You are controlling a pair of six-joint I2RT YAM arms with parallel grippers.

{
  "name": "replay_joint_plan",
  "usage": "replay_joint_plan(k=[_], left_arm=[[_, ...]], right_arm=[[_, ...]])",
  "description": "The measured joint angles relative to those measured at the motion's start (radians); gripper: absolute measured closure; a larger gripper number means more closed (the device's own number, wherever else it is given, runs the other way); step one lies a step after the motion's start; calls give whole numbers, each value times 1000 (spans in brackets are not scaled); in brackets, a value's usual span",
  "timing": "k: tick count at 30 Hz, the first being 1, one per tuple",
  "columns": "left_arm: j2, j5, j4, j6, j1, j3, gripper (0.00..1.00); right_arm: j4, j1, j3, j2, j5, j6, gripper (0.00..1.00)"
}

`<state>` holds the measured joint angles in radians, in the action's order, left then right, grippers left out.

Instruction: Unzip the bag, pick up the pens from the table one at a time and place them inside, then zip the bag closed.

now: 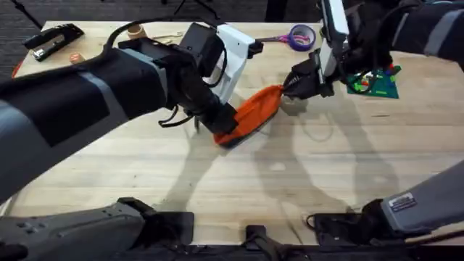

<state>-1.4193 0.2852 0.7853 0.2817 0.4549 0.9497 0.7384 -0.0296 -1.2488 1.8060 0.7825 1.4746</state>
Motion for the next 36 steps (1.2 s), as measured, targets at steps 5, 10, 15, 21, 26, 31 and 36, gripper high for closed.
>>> replay_joint_plan(k=[5, 10, 15, 21, 26, 31, 36], left_arm=[[0, 1, -1, 0, 0, 0, 956], [0, 1, 0, 0, 0, 0, 956], [0, 1, 0, 0, 0, 0, 956], [0, 1, 0, 0, 0, 0, 957], [0, 0, 0, 0, 0, 0, 957], [0, -1, 0, 0, 0, 0, 957], [0, -2, 4, 0, 0, 0, 957]], right_arm=[[-3, 4, 0, -47, -4, 0, 971], [0, 4, 0, -77, -5, 0, 970], [4, 3, 0, -79, -5, 0, 970], [34, -3, 0, -79, 0, 0, 970], [36, -39, 0, -79, 0, 0, 970], [36, -76, 0, -79, -1, 0, 970], [36, -126, 0, -79, -5, 0, 970]])
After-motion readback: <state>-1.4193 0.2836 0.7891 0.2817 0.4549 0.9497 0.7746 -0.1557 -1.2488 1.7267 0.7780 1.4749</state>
